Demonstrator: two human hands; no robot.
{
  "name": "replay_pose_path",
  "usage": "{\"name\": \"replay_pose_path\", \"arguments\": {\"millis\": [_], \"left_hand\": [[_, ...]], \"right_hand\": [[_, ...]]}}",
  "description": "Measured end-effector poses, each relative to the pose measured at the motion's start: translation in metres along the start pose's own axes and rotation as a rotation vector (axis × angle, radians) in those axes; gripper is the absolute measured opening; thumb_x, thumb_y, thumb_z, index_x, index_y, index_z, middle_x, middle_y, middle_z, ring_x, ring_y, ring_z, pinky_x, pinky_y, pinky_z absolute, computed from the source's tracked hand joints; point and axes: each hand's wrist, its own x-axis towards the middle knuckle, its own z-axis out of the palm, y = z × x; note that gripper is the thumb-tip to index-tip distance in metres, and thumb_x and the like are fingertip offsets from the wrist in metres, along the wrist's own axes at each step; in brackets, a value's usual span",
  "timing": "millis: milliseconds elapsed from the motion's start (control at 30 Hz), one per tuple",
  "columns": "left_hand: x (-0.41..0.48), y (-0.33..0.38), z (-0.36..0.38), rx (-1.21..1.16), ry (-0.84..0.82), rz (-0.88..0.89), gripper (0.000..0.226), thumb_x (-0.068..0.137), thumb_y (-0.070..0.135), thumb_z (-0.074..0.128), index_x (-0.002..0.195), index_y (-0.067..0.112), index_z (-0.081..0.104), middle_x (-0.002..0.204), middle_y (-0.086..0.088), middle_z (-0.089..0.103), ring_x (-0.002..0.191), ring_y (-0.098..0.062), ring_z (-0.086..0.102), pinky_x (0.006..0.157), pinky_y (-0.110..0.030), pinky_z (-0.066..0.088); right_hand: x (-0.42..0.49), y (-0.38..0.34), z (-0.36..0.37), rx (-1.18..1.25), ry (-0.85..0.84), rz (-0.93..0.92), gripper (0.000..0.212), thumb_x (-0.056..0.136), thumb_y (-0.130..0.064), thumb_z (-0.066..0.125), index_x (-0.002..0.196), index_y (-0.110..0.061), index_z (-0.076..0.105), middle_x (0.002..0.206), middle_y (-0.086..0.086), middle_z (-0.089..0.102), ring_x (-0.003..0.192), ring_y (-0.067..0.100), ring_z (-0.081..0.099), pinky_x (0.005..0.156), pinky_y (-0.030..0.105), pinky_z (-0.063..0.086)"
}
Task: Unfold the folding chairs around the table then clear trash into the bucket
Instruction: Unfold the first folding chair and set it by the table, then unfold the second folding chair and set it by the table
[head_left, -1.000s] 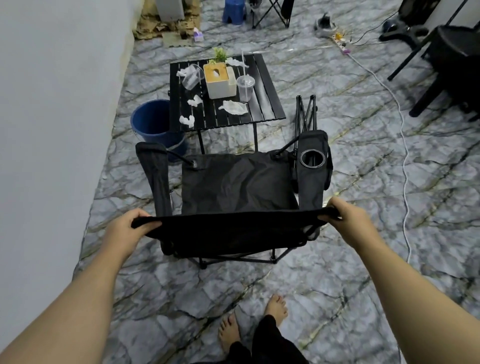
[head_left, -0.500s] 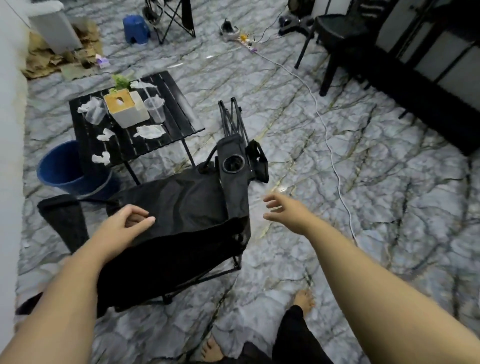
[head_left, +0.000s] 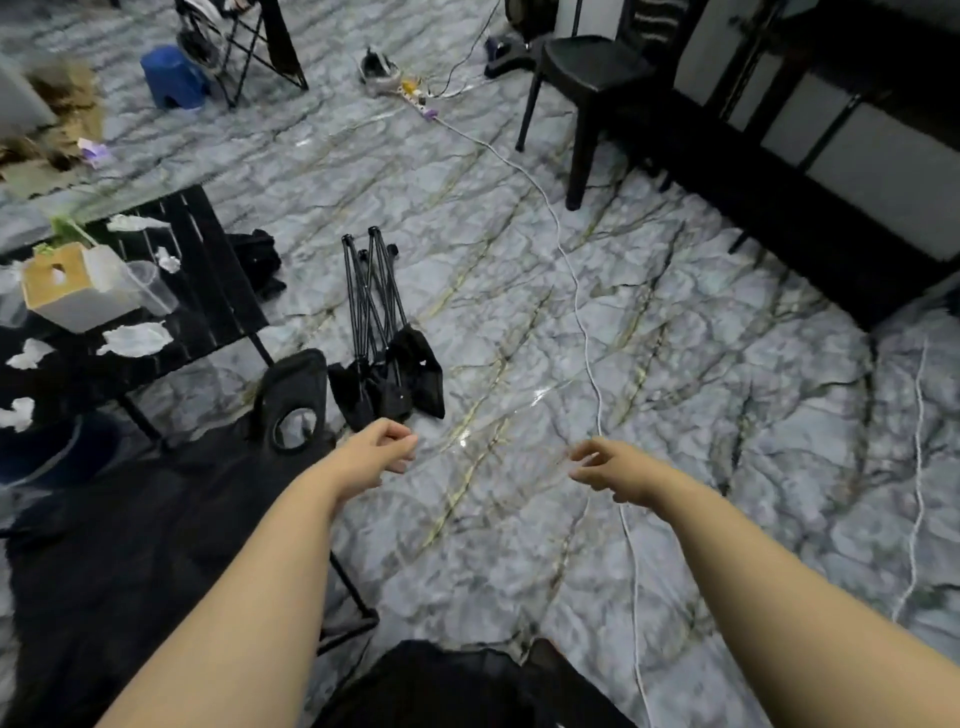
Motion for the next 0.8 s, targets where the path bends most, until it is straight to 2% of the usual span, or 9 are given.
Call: {"name": "replay_pose_path", "arguments": {"millis": [100, 200, 333, 433, 500, 600, 667, 733, 800], "left_hand": [[0.028, 0.013, 0.011, -0.067, 0.014, -0.068, 0.028, 0.090, 0.045, 0.051, 0.105, 0.022, 0.055, 0.108, -0.001, 0.064, 0.090, -0.016, 0.058, 0.084, -0.033, 0.041], [0.071, 0.035, 0.010, -0.133, 0.088, -0.086, 0.020, 0.091, 0.043, 0.050, 0.098, 0.025, 0.055, 0.105, 0.001, 0.065, 0.089, -0.016, 0.058, 0.083, -0.034, 0.040], [0.148, 0.081, 0.000, -0.222, 0.124, -0.076, 0.016, 0.091, 0.042, 0.051, 0.094, 0.027, 0.056, 0.104, 0.000, 0.066, 0.081, -0.013, 0.058, 0.073, -0.032, 0.040], [0.208, 0.127, -0.019, -0.263, 0.100, -0.128, 0.016, 0.093, 0.040, 0.049, 0.095, 0.025, 0.055, 0.102, 0.000, 0.065, 0.086, -0.015, 0.059, 0.071, -0.030, 0.039], [0.241, 0.159, -0.037, -0.283, 0.089, -0.156, 0.016, 0.093, 0.039, 0.048, 0.094, 0.025, 0.055, 0.102, -0.001, 0.064, 0.088, -0.016, 0.057, 0.072, -0.030, 0.039], [0.287, 0.205, -0.070, -0.333, 0.134, -0.158, 0.018, 0.094, 0.038, 0.047, 0.099, 0.022, 0.054, 0.101, 0.002, 0.064, 0.092, -0.017, 0.057, 0.086, -0.036, 0.040], [0.314, 0.232, -0.092, -0.386, 0.184, -0.152, 0.020, 0.095, 0.036, 0.045, 0.104, 0.020, 0.053, 0.101, 0.001, 0.063, 0.091, -0.016, 0.057, 0.089, -0.036, 0.039], [0.339, 0.255, -0.110, -0.418, 0.221, -0.153, 0.018, 0.096, 0.035, 0.044, 0.103, 0.021, 0.053, 0.102, 0.001, 0.062, 0.090, -0.015, 0.057, 0.086, -0.035, 0.041], [0.366, 0.270, -0.128, -0.400, 0.252, -0.166, 0.013, 0.095, 0.035, 0.046, 0.095, 0.024, 0.053, 0.101, 0.000, 0.062, 0.089, -0.015, 0.057, 0.077, -0.030, 0.042]], "right_hand": [[0.027, -0.003, -0.042, 0.052, 0.045, 0.028, 0.023, 0.088, -0.026, 0.061, 0.108, -0.015, 0.056, 0.102, 0.005, 0.055, 0.087, 0.020, 0.054, 0.065, 0.029, 0.038], [0.063, -0.022, -0.073, 0.036, -0.008, 0.037, 0.027, 0.089, -0.025, 0.061, 0.112, -0.013, 0.056, 0.107, 0.008, 0.055, 0.089, 0.022, 0.053, 0.068, 0.031, 0.037], [0.123, -0.064, -0.122, -0.004, -0.062, 0.024, 0.030, 0.088, -0.028, 0.061, 0.115, -0.015, 0.056, 0.111, 0.008, 0.057, 0.093, 0.022, 0.056, 0.073, 0.030, 0.040], [0.175, -0.103, -0.172, -0.078, -0.071, 0.037, 0.029, 0.087, -0.031, 0.062, 0.113, -0.019, 0.056, 0.110, 0.006, 0.059, 0.092, 0.020, 0.056, 0.076, 0.031, 0.042], [0.206, -0.135, -0.206, -0.132, -0.094, 0.048, 0.026, 0.087, -0.031, 0.062, 0.110, -0.018, 0.057, 0.111, 0.008, 0.061, 0.092, 0.020, 0.057, 0.073, 0.029, 0.042], [0.254, -0.187, -0.252, -0.146, -0.069, 0.018, 0.021, 0.088, -0.027, 0.061, 0.107, -0.017, 0.057, 0.113, 0.010, 0.062, 0.092, 0.021, 0.058, 0.074, 0.031, 0.042], [0.289, -0.220, -0.278, -0.136, -0.057, -0.001, 0.021, 0.088, -0.028, 0.061, 0.106, -0.018, 0.057, 0.113, 0.009, 0.061, 0.094, 0.022, 0.059, 0.077, 0.033, 0.043], [0.324, -0.252, -0.300, -0.162, -0.098, -0.016, 0.021, 0.088, -0.031, 0.061, 0.106, -0.020, 0.057, 0.114, 0.007, 0.061, 0.097, 0.022, 0.060, 0.079, 0.034, 0.045], [0.365, -0.290, -0.319, -0.246, -0.147, -0.057, 0.021, 0.089, -0.031, 0.060, 0.107, -0.020, 0.056, 0.114, 0.007, 0.061, 0.095, 0.021, 0.060, 0.079, 0.033, 0.046]]}}
